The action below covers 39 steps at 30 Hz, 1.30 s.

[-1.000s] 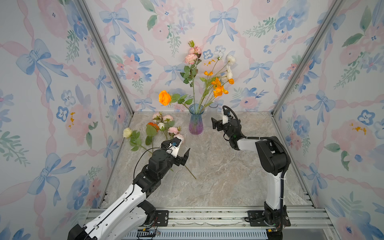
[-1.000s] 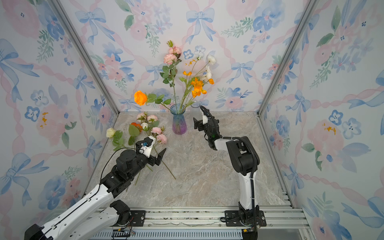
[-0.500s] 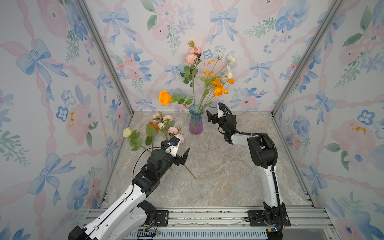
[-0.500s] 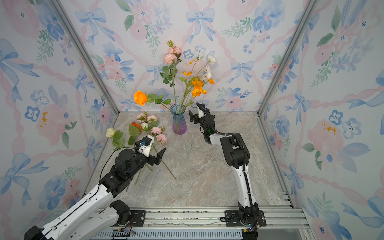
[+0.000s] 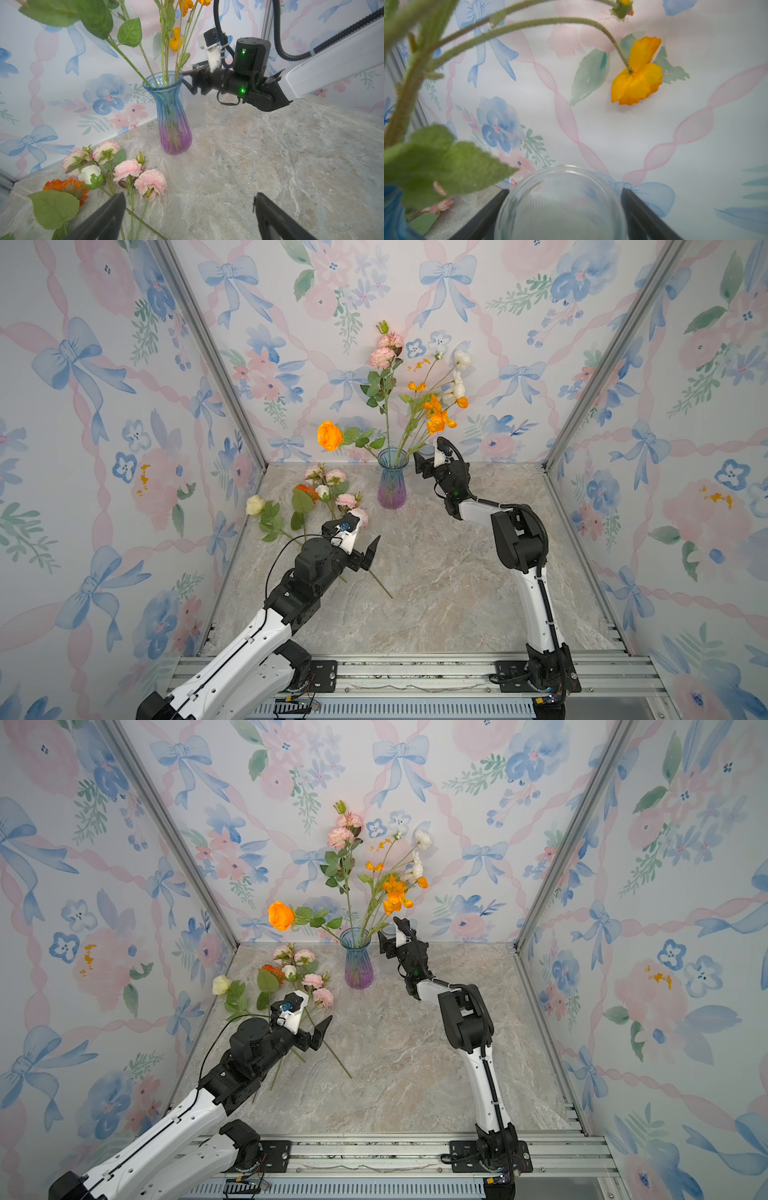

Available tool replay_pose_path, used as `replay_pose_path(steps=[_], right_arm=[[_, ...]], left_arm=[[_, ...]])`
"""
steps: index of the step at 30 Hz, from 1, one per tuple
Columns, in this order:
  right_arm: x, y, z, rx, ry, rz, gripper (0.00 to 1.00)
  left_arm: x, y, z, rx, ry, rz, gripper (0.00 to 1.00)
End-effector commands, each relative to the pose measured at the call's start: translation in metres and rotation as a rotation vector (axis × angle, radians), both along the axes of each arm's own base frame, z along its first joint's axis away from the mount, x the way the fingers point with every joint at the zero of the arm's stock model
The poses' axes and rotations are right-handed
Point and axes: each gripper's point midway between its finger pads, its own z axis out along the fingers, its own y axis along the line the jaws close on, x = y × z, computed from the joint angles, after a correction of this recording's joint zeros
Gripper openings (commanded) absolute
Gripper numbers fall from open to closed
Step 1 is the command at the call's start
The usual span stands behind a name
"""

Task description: Arrange the flowers into the vase

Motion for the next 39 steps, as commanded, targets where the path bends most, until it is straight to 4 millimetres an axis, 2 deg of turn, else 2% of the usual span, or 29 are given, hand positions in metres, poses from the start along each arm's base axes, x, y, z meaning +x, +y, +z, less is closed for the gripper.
replay_pose_path(steps=[1, 4, 7, 9, 12, 16, 22, 26, 29, 35, 39], right_arm=[[0.008, -0.006, -0.001, 0.021, 0.012, 0.006, 0.82], [0.006, -0.004, -0.002, 0.015, 0.017, 0.017, 0.76], [0.001, -0.006, 0.002, 0.014, 0.007, 0.019, 0.6], [-0.004, -0.009, 0.006, 0.022, -0.007, 0.017, 0.56], [-0.016, -0.018, 0.016, 0.036, -0.041, 0.006, 0.51], [-0.044, -0.033, 0.034, 0.042, -0.096, -0.016, 0.45], [-0.107, -0.055, 0.054, 0.048, -0.143, -0.019, 0.42], [-0.156, -0.066, 0.052, 0.111, -0.126, 0.014, 0.4], [-0.192, -0.062, 0.055, 0.118, -0.119, 0.043, 0.39], [-0.253, -0.042, 0.074, 0.138, -0.117, 0.136, 0.38], [-0.286, -0.026, 0.087, 0.136, -0.128, 0.192, 0.37]], left_arm=[[0.0, 0.002, 0.013, -0.035, -0.027, 0.001, 0.98], [0.0, 0.002, 0.013, -0.035, -0.027, 0.001, 0.98], [0.001, 0.001, 0.011, -0.032, -0.023, 0.001, 0.98], [0.001, 0.001, 0.01, -0.032, -0.02, 0.0, 0.98], [0.001, 0.001, 0.01, -0.032, -0.02, -0.001, 0.98], [0.001, 0.0, 0.011, -0.033, -0.019, -0.003, 0.98], [0.0, 0.002, 0.015, -0.042, -0.031, 0.0, 0.98], [0.0, 0.007, 0.018, -0.045, -0.041, 0.021, 0.98], [0.0, 0.014, 0.02, -0.057, -0.048, 0.059, 0.98], [0.002, 0.032, 0.021, -0.088, 0.002, 0.168, 0.98], [-0.003, 0.03, 0.027, -0.154, 0.033, 0.17, 0.98]])
